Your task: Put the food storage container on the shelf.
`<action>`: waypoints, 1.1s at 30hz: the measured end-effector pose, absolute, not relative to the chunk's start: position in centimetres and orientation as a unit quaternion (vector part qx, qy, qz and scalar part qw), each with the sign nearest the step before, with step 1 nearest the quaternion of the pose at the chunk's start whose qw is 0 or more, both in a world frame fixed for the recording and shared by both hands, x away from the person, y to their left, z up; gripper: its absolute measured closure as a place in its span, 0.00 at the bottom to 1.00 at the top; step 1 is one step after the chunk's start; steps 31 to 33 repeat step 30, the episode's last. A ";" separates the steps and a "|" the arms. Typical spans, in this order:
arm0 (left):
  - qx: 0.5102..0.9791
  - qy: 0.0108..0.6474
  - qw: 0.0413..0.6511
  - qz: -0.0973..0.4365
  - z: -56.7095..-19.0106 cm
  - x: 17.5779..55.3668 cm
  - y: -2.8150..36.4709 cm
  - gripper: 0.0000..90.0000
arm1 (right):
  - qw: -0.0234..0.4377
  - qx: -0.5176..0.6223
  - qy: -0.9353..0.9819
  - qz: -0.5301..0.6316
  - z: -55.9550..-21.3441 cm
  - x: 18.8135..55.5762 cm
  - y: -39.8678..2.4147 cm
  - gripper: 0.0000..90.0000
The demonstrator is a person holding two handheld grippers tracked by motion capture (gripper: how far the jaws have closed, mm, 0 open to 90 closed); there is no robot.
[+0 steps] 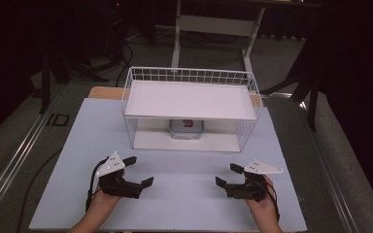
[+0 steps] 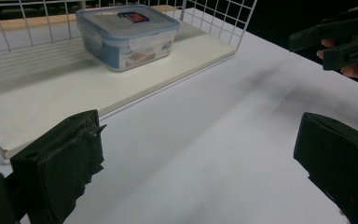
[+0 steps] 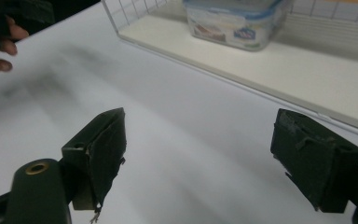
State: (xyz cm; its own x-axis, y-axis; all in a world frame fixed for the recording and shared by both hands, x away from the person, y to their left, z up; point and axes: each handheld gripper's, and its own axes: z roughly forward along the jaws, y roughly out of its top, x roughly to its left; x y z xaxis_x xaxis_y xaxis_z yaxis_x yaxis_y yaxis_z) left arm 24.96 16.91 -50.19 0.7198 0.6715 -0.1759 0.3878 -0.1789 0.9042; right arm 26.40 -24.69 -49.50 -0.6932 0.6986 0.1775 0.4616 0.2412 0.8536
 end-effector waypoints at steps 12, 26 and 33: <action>0.762 0.350 0.531 0.120 -51.1 25.0 16.5 0.02 | 0.132 0.374 0.780 0.484 -51.0 26.8 -26.2 0.20; 0.759 0.341 0.540 0.126 -50.8 25.0 16.5 0.02 | 0.137 0.389 0.769 0.488 -51.5 27.6 -27.2 0.20; 0.759 0.343 0.540 0.122 -50.7 25.0 16.6 0.02 | 0.136 0.390 0.770 0.486 -51.6 27.7 -27.2 0.19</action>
